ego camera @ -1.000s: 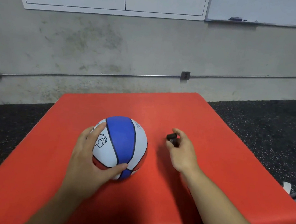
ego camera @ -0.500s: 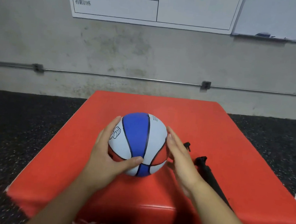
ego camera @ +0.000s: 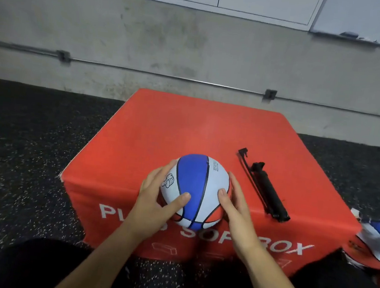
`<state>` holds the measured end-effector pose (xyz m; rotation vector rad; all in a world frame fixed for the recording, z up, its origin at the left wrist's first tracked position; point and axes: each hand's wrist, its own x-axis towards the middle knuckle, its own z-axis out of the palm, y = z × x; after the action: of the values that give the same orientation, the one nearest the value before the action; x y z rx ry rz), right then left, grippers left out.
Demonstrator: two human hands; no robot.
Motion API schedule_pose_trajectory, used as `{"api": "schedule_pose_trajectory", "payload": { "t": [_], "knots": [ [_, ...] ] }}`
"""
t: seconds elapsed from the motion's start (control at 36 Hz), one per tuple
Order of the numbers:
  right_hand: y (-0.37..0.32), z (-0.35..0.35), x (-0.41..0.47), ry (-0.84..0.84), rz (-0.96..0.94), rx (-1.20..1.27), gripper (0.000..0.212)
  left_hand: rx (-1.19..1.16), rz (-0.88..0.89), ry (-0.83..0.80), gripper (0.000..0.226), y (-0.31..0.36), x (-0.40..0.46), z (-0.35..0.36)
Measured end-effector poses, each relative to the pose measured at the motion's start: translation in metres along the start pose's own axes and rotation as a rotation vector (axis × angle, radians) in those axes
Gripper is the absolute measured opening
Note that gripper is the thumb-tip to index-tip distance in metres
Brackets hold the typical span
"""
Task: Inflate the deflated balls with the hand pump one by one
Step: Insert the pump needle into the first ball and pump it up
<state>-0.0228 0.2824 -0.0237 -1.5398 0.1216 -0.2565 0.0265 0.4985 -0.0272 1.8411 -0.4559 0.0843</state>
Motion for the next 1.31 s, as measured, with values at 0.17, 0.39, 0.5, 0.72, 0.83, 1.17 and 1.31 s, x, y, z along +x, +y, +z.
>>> {"api": "schedule_pose_trajectory", "payload": {
  "t": [0.17,0.39,0.5,0.72,0.83,1.17,1.31],
  "knots": [
    [0.032,0.006,-0.05,0.062,0.026,-0.015,0.079,-0.035,-0.056,0.034,0.08,-0.015,-0.062,0.013],
    [0.08,0.038,-0.086,0.096,0.251,-0.001,0.073,-0.051,-0.24,-0.001,0.072,-0.063,-0.09,0.017],
    [0.094,0.054,-0.083,0.072,0.372,-0.018,0.082,0.01,-0.345,-0.016,0.073,-0.081,-0.089,0.003],
    [0.075,0.121,-0.051,-0.093,0.289,0.069,0.088,0.244,-0.27,0.052,0.077,-0.041,-0.065,-0.093],
    [0.065,0.166,-0.035,-0.235,0.213,0.164,0.073,0.255,-0.252,0.113,0.079,-0.023,-0.055,-0.154],
    [0.094,0.283,0.011,-0.732,0.266,-0.04,0.038,0.204,-0.477,0.387,0.121,-0.122,-0.115,-0.256],
    [0.172,0.311,0.031,-0.91,0.296,-0.332,0.052,0.11,-0.585,0.549,0.116,-0.212,-0.156,-0.23]
  ]
}}
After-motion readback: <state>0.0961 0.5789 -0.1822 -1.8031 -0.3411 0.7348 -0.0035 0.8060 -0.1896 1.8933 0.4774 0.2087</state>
